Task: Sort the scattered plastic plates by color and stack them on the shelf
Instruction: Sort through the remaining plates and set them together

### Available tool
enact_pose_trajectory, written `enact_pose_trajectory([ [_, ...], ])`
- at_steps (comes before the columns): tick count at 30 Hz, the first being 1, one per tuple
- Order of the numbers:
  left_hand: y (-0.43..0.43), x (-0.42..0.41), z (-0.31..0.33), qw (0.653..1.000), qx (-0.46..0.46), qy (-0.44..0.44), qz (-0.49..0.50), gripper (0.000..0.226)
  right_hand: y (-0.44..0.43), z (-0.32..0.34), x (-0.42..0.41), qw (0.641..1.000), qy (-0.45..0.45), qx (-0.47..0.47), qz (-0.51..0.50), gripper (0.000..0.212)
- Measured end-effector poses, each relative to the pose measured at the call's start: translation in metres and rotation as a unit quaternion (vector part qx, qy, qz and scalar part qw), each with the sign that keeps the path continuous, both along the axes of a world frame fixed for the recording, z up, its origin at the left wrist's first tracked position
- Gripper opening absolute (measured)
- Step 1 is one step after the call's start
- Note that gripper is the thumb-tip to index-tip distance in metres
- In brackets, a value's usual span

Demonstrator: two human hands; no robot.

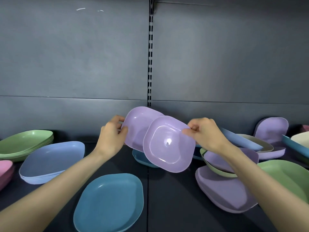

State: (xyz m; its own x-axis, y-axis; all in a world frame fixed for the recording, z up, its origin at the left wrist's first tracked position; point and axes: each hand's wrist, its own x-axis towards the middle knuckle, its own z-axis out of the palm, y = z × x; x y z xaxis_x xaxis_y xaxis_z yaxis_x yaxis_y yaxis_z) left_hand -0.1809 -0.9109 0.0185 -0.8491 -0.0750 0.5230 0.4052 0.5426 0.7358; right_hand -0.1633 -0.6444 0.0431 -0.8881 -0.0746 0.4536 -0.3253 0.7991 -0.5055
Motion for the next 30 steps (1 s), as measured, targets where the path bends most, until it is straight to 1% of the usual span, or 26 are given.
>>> enact_pose_trajectory([
  [4, 0.004, 0.01, 0.0, 0.991, 0.094, -0.021, -0.098, 0.01, -0.009, -0.002, -0.005, 0.998, 0.036, -0.051, -0.021, 0.024],
  [6, 0.006, 0.014, 0.0, 0.984, 0.121, -0.037, -0.129, 0.007, -0.014, -0.002, -0.006, 0.997, 0.049, -0.061, -0.024, 0.023],
  [9, 0.008, 0.016, 0.001, 0.981, 0.133, -0.041, -0.137, 0.006, -0.018, -0.002, -0.007, 0.996, 0.059, -0.06, -0.021, 0.024],
  [13, 0.005, 0.014, 0.001, 0.982, 0.134, -0.036, -0.128, 0.009, -0.016, -0.002, -0.009, 0.997, 0.062, -0.029, -0.022, 0.033],
  [15, 0.003, 0.012, 0.001, 0.983, 0.133, -0.037, -0.118, 0.009, -0.013, -0.002, -0.009, 0.997, 0.064, -0.018, -0.024, 0.033],
  [19, -0.001, 0.01, 0.001, 0.987, 0.123, -0.034, -0.097, 0.016, -0.006, -0.002, -0.008, 0.997, 0.06, -0.056, 0.006, 0.033],
  [22, 0.002, 0.011, 0.003, 0.989, 0.115, -0.026, -0.092, 0.014, -0.005, -0.001, -0.006, 0.996, 0.041, -0.075, 0.013, 0.031],
  [26, 0.012, 0.019, 0.006, 0.981, 0.133, -0.039, -0.137, 0.017, -0.013, 0.0, -0.006, 0.996, 0.02, -0.081, 0.001, 0.026],
  [30, 0.021, 0.028, 0.006, 0.969, 0.163, -0.067, -0.175, 0.02, -0.027, -0.003, -0.01, 0.997, 0.061, -0.04, 0.001, 0.012],
])
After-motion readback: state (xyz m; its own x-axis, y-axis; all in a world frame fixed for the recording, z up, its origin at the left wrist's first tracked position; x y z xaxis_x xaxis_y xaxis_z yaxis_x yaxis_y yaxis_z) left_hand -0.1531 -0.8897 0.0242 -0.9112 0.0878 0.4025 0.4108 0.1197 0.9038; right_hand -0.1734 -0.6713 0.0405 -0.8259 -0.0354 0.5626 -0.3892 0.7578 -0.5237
